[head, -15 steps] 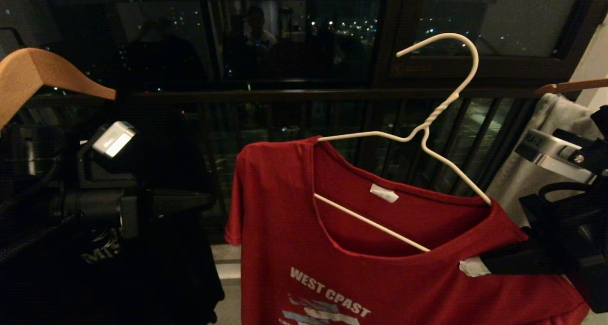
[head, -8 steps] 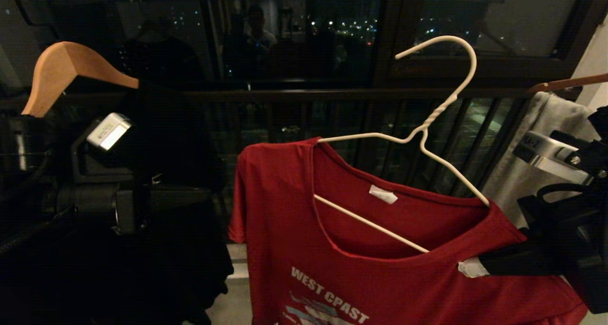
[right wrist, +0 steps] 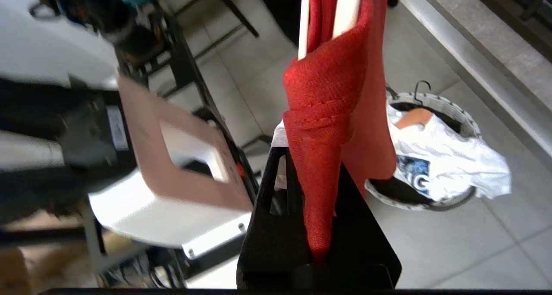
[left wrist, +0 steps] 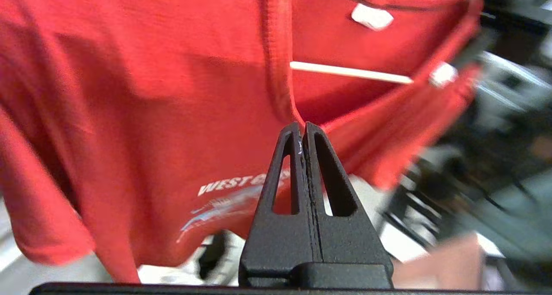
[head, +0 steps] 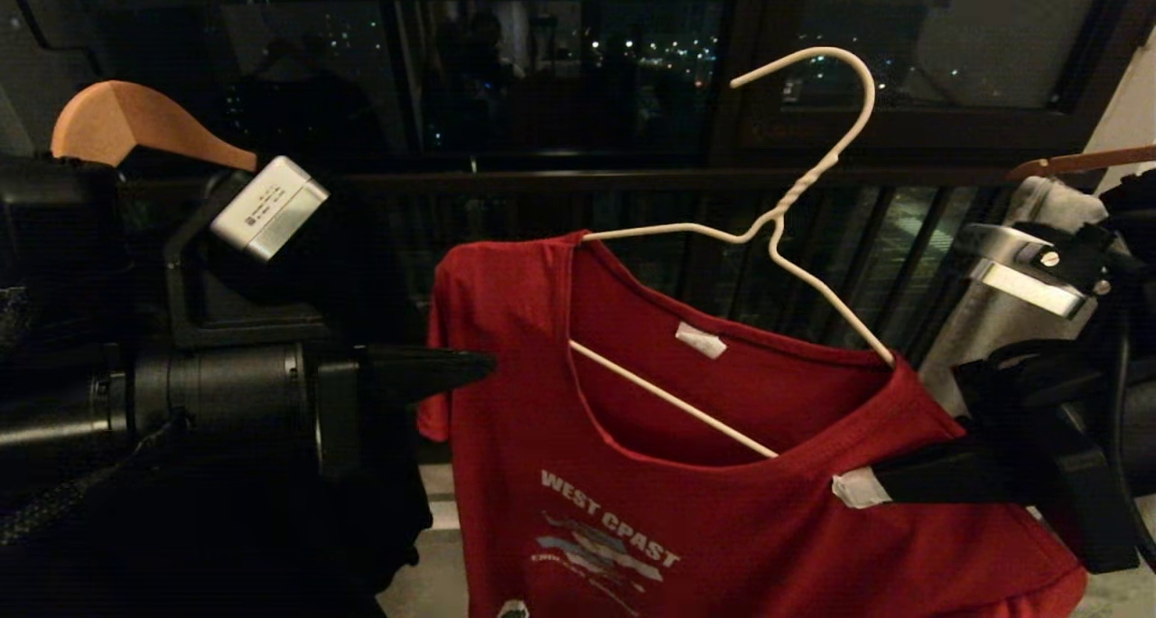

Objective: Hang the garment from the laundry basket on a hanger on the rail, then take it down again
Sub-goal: Take the clothes off the clothes rack

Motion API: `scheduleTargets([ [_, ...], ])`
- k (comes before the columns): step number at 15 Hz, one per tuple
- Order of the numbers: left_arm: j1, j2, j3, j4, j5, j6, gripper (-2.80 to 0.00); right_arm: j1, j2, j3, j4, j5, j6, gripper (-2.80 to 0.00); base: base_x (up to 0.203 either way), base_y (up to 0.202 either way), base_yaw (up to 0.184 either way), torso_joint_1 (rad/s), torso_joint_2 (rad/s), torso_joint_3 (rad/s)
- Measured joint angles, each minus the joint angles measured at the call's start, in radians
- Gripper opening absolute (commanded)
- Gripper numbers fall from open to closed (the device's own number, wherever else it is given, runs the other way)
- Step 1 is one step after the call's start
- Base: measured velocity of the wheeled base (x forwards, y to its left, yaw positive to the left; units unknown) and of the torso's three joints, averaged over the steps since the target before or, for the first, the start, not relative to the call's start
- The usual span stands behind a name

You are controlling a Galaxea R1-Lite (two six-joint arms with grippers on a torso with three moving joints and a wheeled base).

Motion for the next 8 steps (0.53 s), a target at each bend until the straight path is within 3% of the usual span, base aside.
scheduleTargets([
  [2,-0.109,-0.02,-0.017,0.009,0.195,-0.001,-2.8,0.04,0.003,0.0,-0.032,-0.048,0.054,-2.8,0.0,0.0,0.0,0.0,0.0,0.0],
  [4,-0.171,-0.038,-0.032,0.012,0.323,-0.001,-2.8,0.062,0.009,0.003,-0.035,-0.063,0.059,-2.8,0.0,0.0,0.0,0.0,0.0,0.0],
  [5,-0.193,-0.043,-0.039,0.015,0.371,-0.001,0.0,0.069,0.011,0.004,-0.035,-0.065,0.059,-2.8,0.0,0.0,0.0,0.0,0.0,0.0],
  [8,-0.247,-0.045,-0.071,0.049,0.481,0.0,0.0,0.088,0.014,0.006,-0.035,-0.066,0.06,-2.8,0.0,0.0,0.0,0.0,0.0,0.0],
])
